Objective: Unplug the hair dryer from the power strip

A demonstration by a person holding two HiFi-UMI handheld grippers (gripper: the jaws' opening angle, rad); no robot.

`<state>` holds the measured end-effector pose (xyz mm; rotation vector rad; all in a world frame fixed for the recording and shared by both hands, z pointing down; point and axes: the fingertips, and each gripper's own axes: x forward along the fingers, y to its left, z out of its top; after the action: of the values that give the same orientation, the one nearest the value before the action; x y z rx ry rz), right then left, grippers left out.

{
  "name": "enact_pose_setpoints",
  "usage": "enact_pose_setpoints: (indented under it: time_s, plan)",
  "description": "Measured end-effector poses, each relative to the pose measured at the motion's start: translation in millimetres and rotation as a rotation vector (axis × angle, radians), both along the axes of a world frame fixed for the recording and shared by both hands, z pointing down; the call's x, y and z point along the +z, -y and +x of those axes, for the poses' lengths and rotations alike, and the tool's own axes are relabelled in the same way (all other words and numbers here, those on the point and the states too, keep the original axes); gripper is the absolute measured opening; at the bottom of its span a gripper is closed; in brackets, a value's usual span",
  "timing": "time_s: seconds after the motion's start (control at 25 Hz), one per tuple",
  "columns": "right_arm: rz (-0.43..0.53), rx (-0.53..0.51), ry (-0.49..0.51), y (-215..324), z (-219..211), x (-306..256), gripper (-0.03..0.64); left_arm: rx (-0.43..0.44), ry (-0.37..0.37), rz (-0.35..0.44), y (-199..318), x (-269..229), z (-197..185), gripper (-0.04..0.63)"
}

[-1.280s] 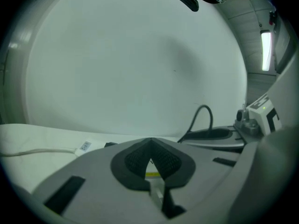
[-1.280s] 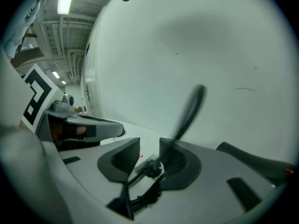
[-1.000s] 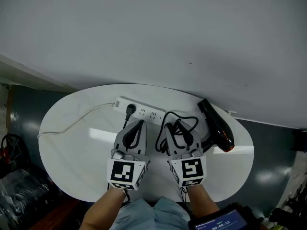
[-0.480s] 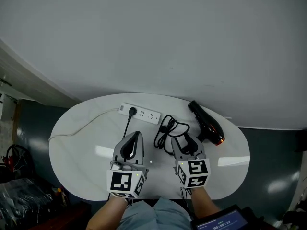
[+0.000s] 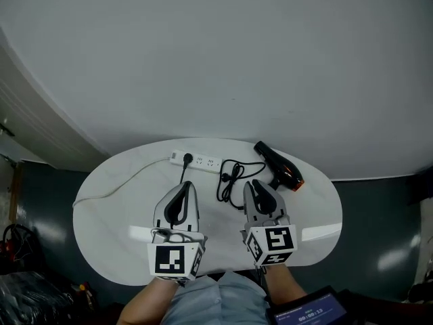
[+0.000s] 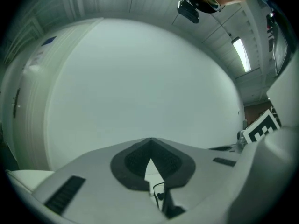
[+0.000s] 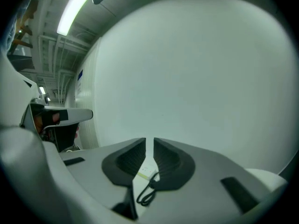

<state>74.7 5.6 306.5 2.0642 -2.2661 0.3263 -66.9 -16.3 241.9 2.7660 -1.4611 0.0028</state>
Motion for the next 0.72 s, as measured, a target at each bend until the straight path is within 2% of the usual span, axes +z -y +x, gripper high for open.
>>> enact_pose_setpoints:
  time_s: [0.08,0.28,0.48,0.64,0.72]
  plan:
    - [0.054,-0.005,-0.04,-2.2,-12.1,-22.3,0.026,-0.003,0.003,0.05,-5.3,-17.3,-6.9,-0.002]
    - [0.151,-0.048,-0.11,-1.4,-38.8,-57.3,0.005,-0.006,-0.01,0.132,-7.8,-42.5,-14.3,-0.002]
    - [0.17,-0.096,-0.143,-2.9,-58.1,-65.6,0.002,-0.022,-0.006,0.146,-6.9,-48.6,-18.2,-0.002]
    - [0.182,-0.126,-0.18,-4.9,-63.4,-69.6,0.0,-0.017,-0.036,0.138,-10.4,-48.3,-15.6,-0.002]
    - [0.199,-0.135,-0.185,-6.1,-65.2,-73.5,0.0,-0.011,-0.017,0.162,-12.1,-49.6,-15.1,-0.002]
